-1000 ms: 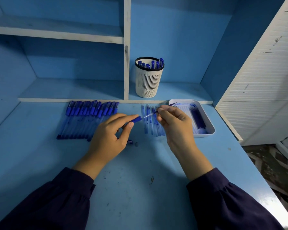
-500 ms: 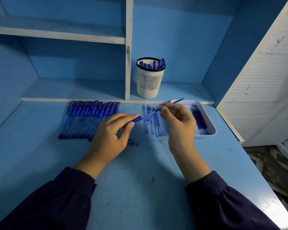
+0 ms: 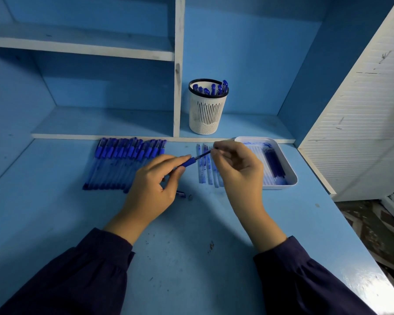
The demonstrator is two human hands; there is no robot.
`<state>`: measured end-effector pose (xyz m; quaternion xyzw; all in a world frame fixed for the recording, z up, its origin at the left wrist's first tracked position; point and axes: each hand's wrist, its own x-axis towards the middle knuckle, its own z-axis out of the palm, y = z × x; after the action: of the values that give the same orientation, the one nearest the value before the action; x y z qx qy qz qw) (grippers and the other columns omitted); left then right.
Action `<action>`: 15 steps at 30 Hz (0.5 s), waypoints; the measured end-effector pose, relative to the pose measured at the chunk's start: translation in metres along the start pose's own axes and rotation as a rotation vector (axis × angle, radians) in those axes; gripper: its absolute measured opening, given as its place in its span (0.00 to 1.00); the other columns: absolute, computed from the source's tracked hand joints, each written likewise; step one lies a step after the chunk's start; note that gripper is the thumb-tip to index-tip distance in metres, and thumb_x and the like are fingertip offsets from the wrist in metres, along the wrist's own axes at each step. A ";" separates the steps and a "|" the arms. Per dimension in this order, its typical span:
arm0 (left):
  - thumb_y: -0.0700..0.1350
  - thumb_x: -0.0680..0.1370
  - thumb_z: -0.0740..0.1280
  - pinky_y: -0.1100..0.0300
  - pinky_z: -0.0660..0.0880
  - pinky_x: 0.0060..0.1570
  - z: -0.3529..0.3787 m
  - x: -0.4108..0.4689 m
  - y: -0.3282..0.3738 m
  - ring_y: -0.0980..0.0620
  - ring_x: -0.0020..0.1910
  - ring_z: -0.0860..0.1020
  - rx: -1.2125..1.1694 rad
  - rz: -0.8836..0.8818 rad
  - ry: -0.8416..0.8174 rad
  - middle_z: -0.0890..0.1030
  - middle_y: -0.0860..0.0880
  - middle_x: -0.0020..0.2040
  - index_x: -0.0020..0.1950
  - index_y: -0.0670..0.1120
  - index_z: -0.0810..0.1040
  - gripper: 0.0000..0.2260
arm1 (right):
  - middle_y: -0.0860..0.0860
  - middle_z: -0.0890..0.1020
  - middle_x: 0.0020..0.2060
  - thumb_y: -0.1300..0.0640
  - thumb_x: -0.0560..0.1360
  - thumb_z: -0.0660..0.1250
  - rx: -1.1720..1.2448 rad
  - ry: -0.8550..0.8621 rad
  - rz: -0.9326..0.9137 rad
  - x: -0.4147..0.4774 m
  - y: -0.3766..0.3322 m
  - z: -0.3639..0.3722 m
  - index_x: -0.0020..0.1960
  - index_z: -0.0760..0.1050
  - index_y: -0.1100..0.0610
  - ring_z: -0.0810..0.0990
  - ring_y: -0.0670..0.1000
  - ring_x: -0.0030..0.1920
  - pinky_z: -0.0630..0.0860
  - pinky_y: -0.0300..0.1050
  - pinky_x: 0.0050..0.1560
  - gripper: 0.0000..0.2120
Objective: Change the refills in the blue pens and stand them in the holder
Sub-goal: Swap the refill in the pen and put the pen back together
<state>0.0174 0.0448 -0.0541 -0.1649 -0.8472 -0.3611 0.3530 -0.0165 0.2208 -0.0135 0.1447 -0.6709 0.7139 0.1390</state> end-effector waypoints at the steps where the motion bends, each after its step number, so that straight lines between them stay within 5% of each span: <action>1: 0.39 0.80 0.66 0.56 0.76 0.37 0.000 0.000 0.000 0.58 0.41 0.75 -0.005 0.002 0.000 0.81 0.50 0.49 0.63 0.42 0.80 0.13 | 0.53 0.83 0.42 0.69 0.76 0.66 -0.014 -0.035 -0.013 0.000 -0.001 0.000 0.50 0.80 0.64 0.81 0.47 0.43 0.76 0.38 0.48 0.06; 10: 0.39 0.80 0.66 0.54 0.77 0.37 -0.003 -0.001 -0.001 0.57 0.42 0.77 -0.011 0.009 0.018 0.82 0.50 0.50 0.63 0.43 0.80 0.12 | 0.55 0.81 0.42 0.69 0.74 0.68 -0.159 -0.121 -0.134 0.007 0.004 -0.008 0.47 0.79 0.63 0.79 0.46 0.42 0.75 0.39 0.48 0.04; 15: 0.38 0.79 0.68 0.61 0.79 0.42 -0.006 -0.001 0.002 0.56 0.44 0.80 -0.023 0.013 0.032 0.84 0.49 0.52 0.62 0.42 0.81 0.12 | 0.45 0.80 0.40 0.68 0.78 0.62 -0.236 -0.188 -0.191 0.007 0.004 -0.011 0.50 0.78 0.56 0.80 0.49 0.42 0.74 0.39 0.45 0.10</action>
<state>0.0222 0.0414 -0.0510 -0.1686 -0.8361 -0.3714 0.3668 -0.0248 0.2314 -0.0152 0.2565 -0.7434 0.5970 0.1586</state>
